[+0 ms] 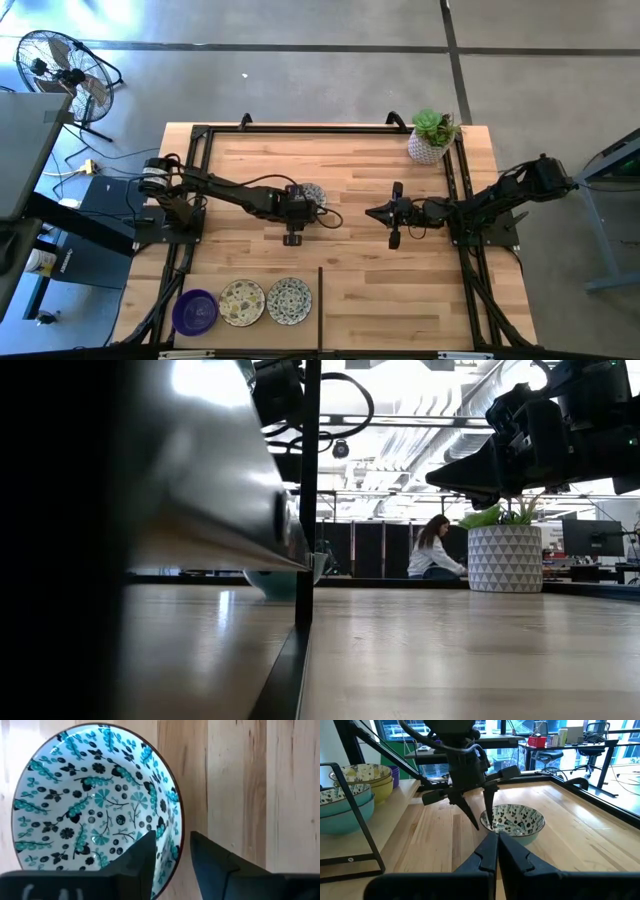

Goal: Pick & Place Mini bowls
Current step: Stack the blue patterned bowl on top of the other stacked blue patterned bowls on the shelf

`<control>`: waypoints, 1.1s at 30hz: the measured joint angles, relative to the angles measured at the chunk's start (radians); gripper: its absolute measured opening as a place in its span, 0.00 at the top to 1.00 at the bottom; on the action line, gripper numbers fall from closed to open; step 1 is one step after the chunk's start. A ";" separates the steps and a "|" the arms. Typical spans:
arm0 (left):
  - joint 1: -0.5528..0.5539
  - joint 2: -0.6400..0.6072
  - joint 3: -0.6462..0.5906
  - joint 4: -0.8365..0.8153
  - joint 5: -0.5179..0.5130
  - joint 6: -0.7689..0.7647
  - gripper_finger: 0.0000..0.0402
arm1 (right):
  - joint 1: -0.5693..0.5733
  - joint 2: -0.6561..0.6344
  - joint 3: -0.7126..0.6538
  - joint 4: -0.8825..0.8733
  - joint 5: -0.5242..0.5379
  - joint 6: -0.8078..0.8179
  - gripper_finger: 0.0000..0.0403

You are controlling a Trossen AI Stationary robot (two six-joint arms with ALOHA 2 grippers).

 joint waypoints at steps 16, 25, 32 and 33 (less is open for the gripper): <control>0.000 -0.002 0.001 0.008 -0.026 0.031 0.98 | 0.000 0.000 0.000 0.000 0.000 0.000 0.99; 0.000 -0.089 0.000 -0.052 0.044 0.021 0.98 | 0.000 0.000 0.000 0.001 0.000 0.000 0.99; 0.000 -0.197 -0.001 -0.130 0.094 0.010 0.98 | 0.000 0.000 0.000 0.001 0.000 0.000 1.00; 0.000 -0.217 -0.001 -0.153 0.096 0.008 0.98 | 0.000 0.000 0.000 0.001 0.000 0.000 0.99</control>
